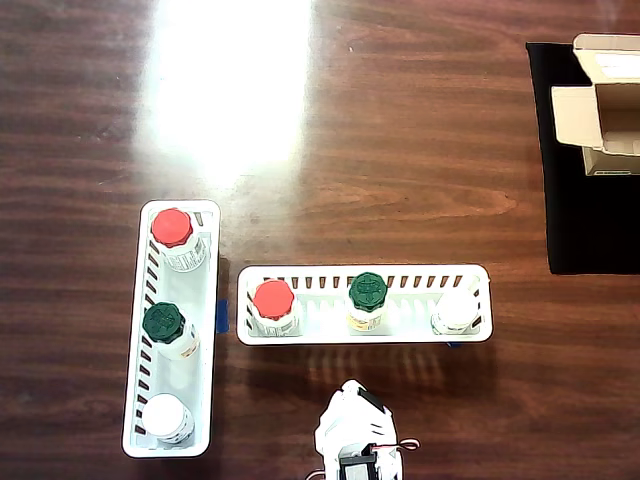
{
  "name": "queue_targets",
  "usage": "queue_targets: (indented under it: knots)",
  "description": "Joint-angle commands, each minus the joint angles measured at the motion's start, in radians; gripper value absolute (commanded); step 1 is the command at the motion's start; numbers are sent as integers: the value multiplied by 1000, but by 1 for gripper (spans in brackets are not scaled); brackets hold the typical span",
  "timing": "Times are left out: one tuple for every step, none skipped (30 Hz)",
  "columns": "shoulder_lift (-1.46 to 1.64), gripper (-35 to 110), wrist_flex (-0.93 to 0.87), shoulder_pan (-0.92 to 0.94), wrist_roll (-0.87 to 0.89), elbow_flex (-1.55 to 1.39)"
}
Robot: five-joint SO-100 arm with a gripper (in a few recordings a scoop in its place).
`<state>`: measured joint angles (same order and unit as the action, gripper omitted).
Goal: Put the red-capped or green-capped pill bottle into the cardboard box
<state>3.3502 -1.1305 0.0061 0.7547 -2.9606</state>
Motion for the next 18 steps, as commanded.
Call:
queue_targets:
  knots:
    - [86, 1, 179, 117, 624, 0]
    - [86, 1, 178, 115, 626, 0]
    - [86, 1, 178, 114, 629, 0]
    - [86, 1, 176, 114, 630, 0]
    - [86, 1, 176, 112, 632, 0]
    - [86, 1, 176, 110, 634, 0]
    - [86, 1, 176, 109, 635, 0]
    - [86, 1, 176, 107, 635, 0]
    - [86, 1, 176, 106, 635, 0]
    - [86, 1, 176, 103, 635, 0]
    - [86, 1, 176, 103, 635, 0]
    - [86, 1, 175, 103, 637, 0]
    - [86, 1, 172, 103, 641, 0]
    - [86, 1, 167, 104, 646, 0]
    - [86, 1, 167, 104, 649, 0]
    - [86, 1, 167, 101, 650, 0]
    - [86, 1, 169, 98, 652, 0]
    - [86, 1, 172, 97, 652, 0]
